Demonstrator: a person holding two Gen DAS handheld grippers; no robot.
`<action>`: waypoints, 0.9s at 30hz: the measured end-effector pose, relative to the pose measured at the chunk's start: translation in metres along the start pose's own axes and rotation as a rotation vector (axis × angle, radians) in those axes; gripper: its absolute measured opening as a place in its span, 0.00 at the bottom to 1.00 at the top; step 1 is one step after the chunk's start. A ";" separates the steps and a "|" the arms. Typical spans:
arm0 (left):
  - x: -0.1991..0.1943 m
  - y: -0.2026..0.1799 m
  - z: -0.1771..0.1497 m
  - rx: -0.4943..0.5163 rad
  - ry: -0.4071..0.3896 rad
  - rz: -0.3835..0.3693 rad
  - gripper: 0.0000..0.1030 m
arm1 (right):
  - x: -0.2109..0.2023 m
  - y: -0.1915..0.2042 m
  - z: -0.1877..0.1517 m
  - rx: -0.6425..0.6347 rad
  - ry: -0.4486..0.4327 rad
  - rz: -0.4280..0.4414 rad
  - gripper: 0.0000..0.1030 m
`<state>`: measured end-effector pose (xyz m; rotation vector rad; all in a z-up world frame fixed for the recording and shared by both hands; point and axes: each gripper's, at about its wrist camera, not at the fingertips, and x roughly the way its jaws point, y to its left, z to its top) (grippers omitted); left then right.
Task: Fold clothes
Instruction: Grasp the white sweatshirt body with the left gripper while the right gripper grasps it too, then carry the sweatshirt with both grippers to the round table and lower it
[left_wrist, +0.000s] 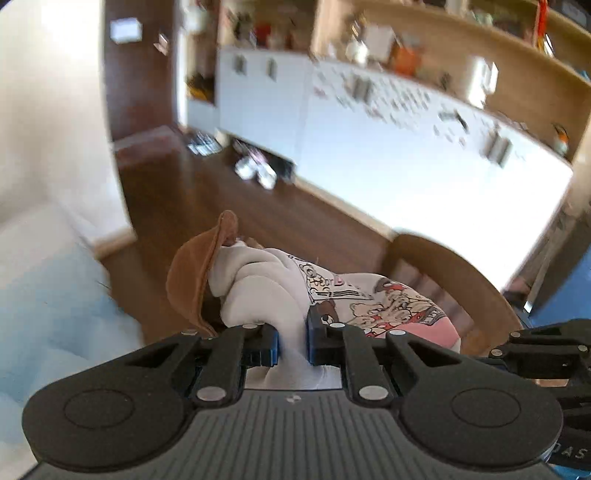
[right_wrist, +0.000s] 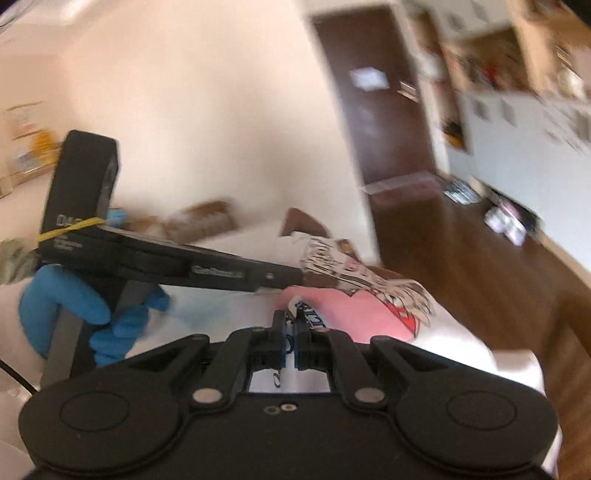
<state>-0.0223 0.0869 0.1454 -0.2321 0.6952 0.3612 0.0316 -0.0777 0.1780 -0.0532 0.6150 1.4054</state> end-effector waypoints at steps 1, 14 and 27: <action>-0.014 0.011 0.005 -0.001 -0.029 0.024 0.12 | 0.012 0.015 0.009 -0.045 -0.013 0.037 1.00; -0.113 0.250 -0.100 -0.232 -0.036 0.304 0.12 | 0.218 0.222 -0.006 -0.294 0.202 0.298 1.00; -0.190 0.465 -0.209 -0.425 -0.019 0.408 0.12 | 0.366 0.424 -0.036 -0.501 0.436 0.431 1.00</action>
